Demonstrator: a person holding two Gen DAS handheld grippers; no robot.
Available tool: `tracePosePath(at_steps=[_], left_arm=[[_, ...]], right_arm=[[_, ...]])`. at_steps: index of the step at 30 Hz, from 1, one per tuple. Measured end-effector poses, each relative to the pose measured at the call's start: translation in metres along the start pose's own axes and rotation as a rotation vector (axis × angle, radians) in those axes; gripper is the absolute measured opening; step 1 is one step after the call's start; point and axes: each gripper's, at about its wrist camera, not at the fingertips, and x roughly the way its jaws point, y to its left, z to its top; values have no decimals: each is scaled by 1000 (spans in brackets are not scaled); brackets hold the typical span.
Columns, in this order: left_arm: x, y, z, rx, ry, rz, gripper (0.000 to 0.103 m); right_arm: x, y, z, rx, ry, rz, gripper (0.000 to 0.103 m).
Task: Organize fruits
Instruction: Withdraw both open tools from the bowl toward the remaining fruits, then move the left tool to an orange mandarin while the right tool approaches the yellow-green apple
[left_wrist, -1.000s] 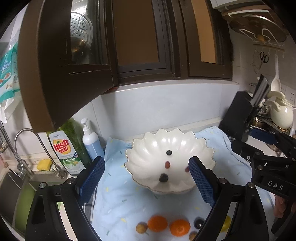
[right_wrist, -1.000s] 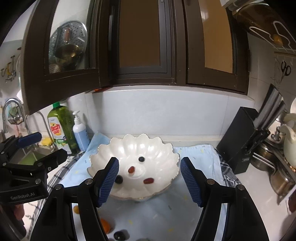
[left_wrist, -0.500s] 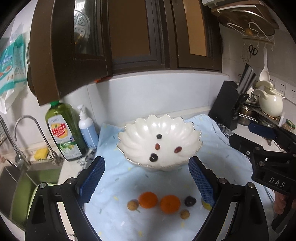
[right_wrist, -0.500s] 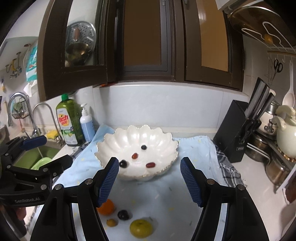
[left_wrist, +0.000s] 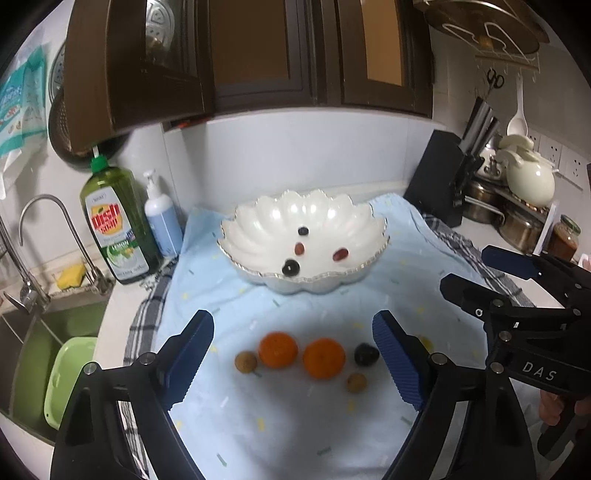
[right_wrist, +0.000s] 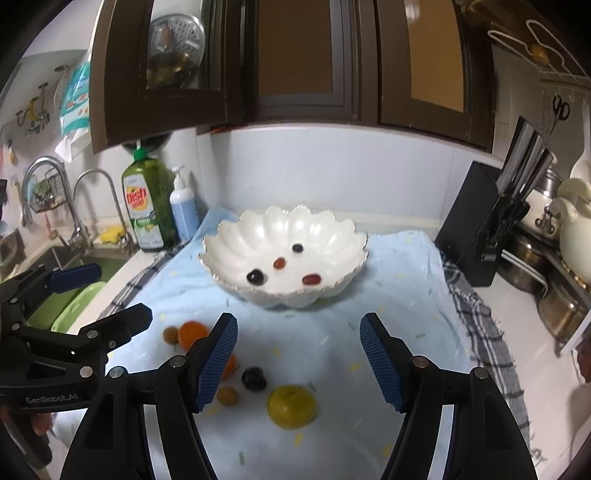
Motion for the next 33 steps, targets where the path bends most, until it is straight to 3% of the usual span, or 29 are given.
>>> tracePosePath(at_steps=[33], left_arm=[[82, -14, -54, 11, 209, -116, 60]], right_arm=[[59, 2, -69, 72, 251, 0, 69]])
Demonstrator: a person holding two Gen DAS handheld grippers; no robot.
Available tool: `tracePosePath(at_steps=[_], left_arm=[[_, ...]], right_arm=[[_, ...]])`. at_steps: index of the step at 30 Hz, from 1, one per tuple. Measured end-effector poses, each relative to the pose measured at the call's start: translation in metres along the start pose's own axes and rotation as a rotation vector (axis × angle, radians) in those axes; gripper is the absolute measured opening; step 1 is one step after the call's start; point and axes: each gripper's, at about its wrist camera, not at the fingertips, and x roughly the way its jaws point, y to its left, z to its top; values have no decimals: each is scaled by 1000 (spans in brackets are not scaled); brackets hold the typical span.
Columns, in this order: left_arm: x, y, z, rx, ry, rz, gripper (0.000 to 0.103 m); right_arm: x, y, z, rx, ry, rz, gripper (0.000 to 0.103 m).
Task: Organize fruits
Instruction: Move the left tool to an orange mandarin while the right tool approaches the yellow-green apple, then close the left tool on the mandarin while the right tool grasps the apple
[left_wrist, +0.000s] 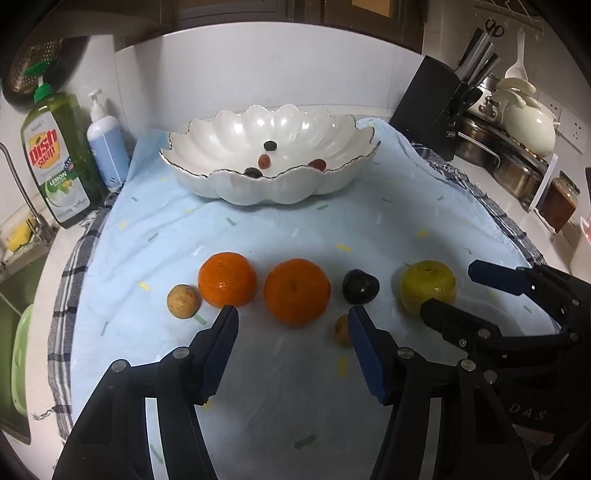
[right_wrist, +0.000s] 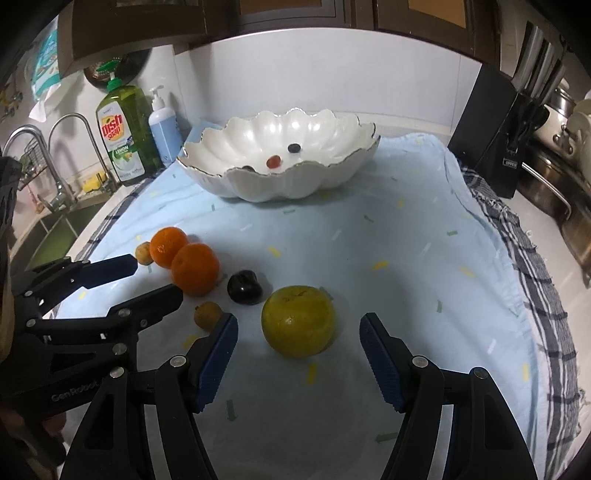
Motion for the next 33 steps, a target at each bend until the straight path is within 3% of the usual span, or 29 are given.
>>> tracePosePath(at_steps=[9, 24, 33], left_arm=[[16, 1, 8, -12, 7, -17, 57], [42, 0, 11, -21, 42, -30, 47], [39, -1, 11, -15, 44, -25, 46]], right_arm=[[13, -1, -1, 10, 17, 10, 69], [31, -3, 2, 33, 61, 36, 50], [30, -4, 1, 41, 58, 44, 49]])
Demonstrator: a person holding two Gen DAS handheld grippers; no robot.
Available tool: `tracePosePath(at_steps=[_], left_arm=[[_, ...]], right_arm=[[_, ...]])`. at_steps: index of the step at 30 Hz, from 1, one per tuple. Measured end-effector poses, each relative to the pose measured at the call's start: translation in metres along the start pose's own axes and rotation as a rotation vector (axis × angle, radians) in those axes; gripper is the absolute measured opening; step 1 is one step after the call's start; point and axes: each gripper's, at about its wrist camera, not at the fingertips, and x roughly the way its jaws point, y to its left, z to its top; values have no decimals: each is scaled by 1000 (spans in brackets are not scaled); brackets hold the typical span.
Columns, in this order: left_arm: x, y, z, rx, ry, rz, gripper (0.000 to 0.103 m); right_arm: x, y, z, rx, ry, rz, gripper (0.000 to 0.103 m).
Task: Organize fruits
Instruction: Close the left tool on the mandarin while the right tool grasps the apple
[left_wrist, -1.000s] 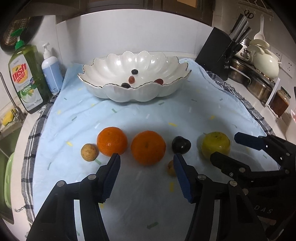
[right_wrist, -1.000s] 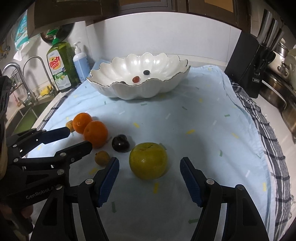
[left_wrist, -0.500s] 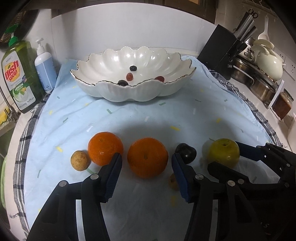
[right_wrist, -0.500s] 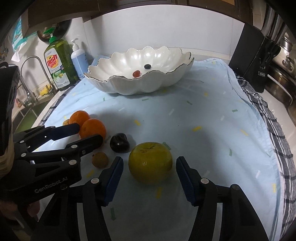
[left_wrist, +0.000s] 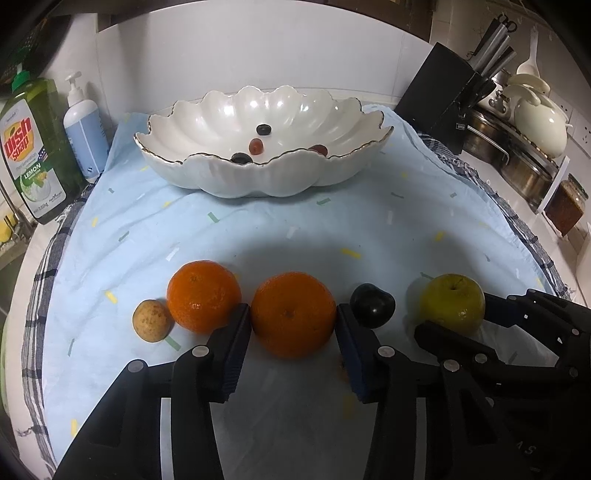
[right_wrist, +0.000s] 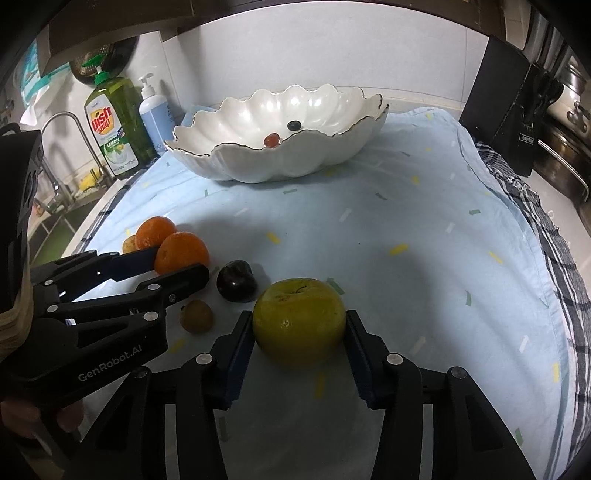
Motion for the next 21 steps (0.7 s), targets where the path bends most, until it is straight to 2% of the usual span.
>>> tracePosePath(at_steps=[8, 21], left_arm=[[-13, 0, 0, 4, -20, 2, 45], [-56, 2, 18, 15, -138, 52, 45]], right_arm=[[-11, -1, 5, 0, -29, 11, 49], [-46, 5, 34, -39, -156, 30, 49]])
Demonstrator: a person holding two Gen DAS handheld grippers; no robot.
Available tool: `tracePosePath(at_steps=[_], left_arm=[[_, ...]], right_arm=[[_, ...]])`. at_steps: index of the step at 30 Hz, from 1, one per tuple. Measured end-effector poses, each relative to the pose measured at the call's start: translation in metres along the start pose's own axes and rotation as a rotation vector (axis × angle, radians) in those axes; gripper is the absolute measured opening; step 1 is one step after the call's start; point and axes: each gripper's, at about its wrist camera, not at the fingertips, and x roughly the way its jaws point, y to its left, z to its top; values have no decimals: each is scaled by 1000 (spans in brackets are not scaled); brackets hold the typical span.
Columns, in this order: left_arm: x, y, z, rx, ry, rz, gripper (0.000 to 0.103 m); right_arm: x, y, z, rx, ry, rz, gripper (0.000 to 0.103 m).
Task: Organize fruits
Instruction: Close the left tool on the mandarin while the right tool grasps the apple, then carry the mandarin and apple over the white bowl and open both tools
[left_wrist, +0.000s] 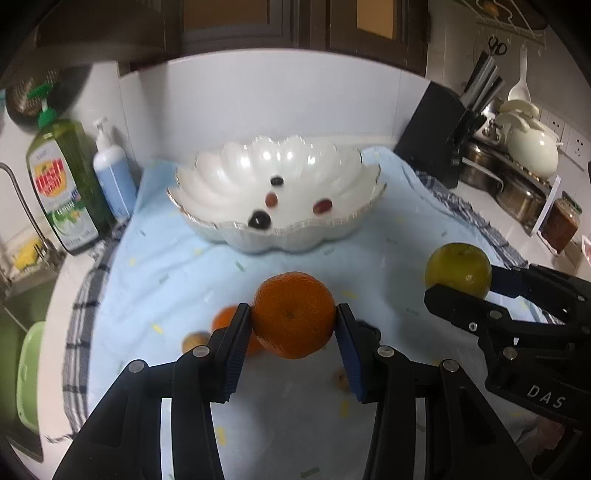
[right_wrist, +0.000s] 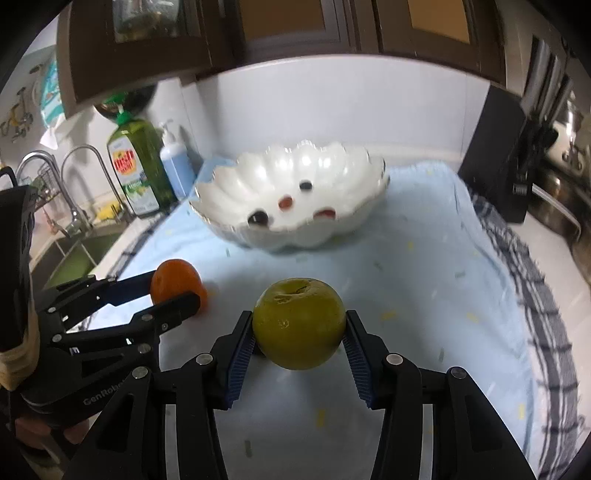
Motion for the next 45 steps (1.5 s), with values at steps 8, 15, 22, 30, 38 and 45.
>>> tracePosePath(at_steps=[8, 15, 22, 30, 38, 45], left_arm=[[-25, 9, 21, -2, -96, 38, 45], [-42, 16, 43, 12, -177, 78, 45], [-47, 24, 66, 15, -227, 98, 45], [-37, 32, 92, 4, -264, 103, 45], [-14, 39, 119, 2, -273, 106, 45], [12, 48, 139, -14, -240, 95, 45]], right_arm=[[-17, 7, 28, -53, -99, 0, 49], [-22, 8, 53, -76, -168, 5, 49], [-21, 10, 80, -90, -222, 13, 49], [-10, 9, 108, -104, -260, 5, 49], [15, 2, 136, -108, -263, -1, 49], [48, -7, 156, -100, -212, 4, 49]])
